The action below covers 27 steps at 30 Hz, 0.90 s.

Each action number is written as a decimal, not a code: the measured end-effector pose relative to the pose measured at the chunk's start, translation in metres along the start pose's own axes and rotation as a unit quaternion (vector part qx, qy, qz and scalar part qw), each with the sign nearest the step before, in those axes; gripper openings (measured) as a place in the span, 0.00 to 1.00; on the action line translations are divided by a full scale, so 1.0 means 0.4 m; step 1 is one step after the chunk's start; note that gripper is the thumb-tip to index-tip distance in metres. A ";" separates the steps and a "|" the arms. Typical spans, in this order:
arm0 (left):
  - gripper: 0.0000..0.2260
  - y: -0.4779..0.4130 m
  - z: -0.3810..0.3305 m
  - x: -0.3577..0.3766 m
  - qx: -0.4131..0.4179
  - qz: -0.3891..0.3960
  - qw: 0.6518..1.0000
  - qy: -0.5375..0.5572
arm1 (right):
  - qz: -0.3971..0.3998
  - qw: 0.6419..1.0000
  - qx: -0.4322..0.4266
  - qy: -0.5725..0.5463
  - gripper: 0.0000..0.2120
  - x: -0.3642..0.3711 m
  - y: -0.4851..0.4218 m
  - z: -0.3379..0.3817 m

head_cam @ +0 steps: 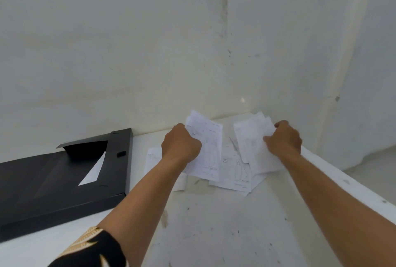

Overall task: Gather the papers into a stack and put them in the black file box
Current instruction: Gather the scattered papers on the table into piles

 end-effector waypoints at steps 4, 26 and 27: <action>0.10 0.002 -0.001 0.014 -0.027 0.016 0.998 0.058 | 0.050 0.966 0.141 -0.209 0.16 -0.070 -0.076 -0.002; 0.15 0.071 -0.043 0.229 0.004 0.132 0.985 -0.115 | 0.077 0.993 0.080 -0.041 0.09 -0.075 -0.060 -0.002; 0.15 0.078 -0.045 0.238 0.005 0.136 0.981 -0.138 | 0.081 0.990 0.089 -0.079 0.07 -0.085 -0.063 -0.013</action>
Point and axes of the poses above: each hand's wrist, its own y-axis away from the middle knuckle, its own x-axis out of the palm, z = x × y, the point moved 2 cm from there along -y, towards the middle knuckle, and after that the axes turned 9 degrees about -z, right-handed, at the moved point
